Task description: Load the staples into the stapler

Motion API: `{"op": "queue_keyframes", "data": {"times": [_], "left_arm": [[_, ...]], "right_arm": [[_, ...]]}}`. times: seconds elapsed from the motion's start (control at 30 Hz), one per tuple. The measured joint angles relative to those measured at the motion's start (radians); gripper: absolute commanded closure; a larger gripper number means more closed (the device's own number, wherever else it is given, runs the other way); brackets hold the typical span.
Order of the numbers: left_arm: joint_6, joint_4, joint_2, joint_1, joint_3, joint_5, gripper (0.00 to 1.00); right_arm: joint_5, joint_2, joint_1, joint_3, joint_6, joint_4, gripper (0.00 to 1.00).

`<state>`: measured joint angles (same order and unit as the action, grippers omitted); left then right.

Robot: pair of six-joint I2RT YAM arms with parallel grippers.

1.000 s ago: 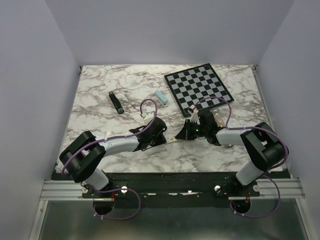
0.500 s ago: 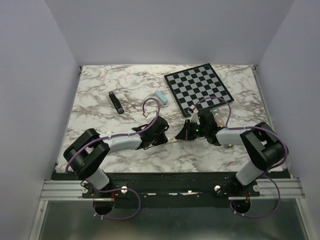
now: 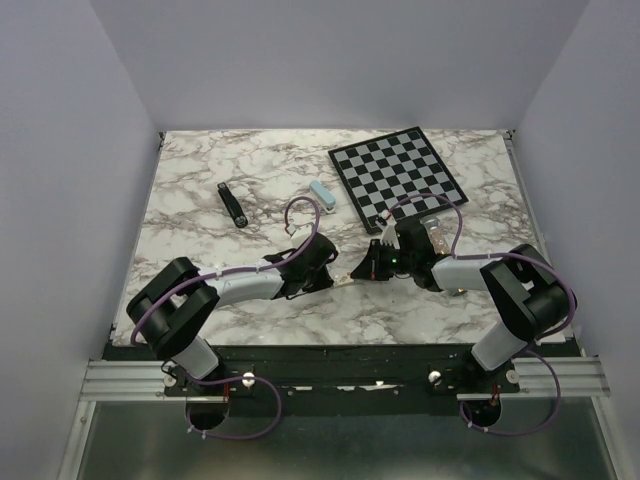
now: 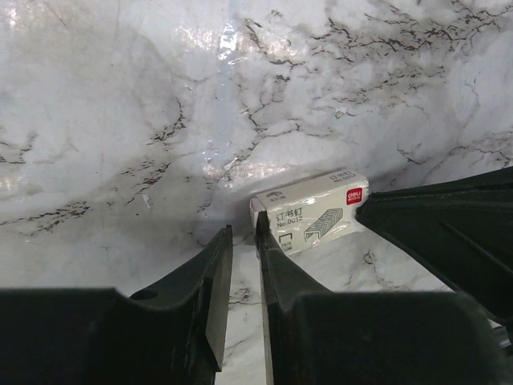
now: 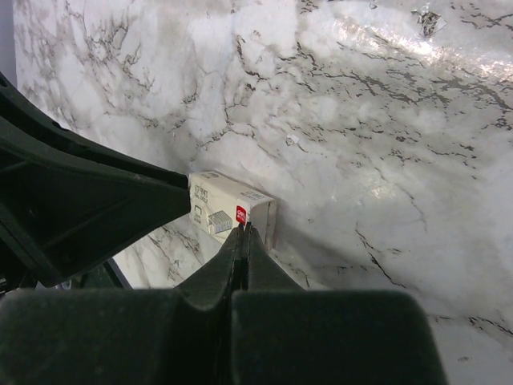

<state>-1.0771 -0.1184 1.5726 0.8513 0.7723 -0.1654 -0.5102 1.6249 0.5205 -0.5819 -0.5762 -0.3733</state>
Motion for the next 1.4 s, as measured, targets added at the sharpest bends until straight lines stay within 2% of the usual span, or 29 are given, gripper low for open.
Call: {"op": "queue_keyframes", "data": {"times": [0.23,0.67,0.93,1.1,1.2,1.23,1.3,1.4], "left_arm": [[0.000,-0.013,0.000,0.000,0.000,0.000,0.73],[0.023,-0.043,0.027,0.000,0.034,0.003,0.76],[0.030,-0.045,0.031,0.000,0.039,0.010,0.79],[0.033,-0.042,0.031,0.000,0.039,0.013,0.83],[0.032,-0.040,0.031,0.000,0.039,0.017,0.91],[0.033,-0.039,0.031,0.000,0.039,0.018,0.99],[0.032,-0.038,0.031,0.000,0.039,0.019,1.00],[0.032,-0.037,0.031,0.000,0.039,0.019,1.00]], "right_arm": [[-0.004,0.000,0.000,0.000,0.000,-0.003,0.98],[-0.053,0.028,-0.004,0.002,-0.018,-0.058,0.84],[-0.065,0.057,-0.008,0.002,-0.025,-0.078,0.84],[-0.075,0.065,-0.011,0.002,-0.027,-0.089,0.85],[-0.078,0.066,-0.011,0.002,-0.027,-0.092,0.92],[-0.079,0.066,-0.011,0.002,-0.027,-0.093,0.93],[-0.079,0.066,-0.011,0.002,-0.027,-0.094,0.98],[-0.077,0.066,-0.011,0.002,-0.027,-0.094,0.99]]}}
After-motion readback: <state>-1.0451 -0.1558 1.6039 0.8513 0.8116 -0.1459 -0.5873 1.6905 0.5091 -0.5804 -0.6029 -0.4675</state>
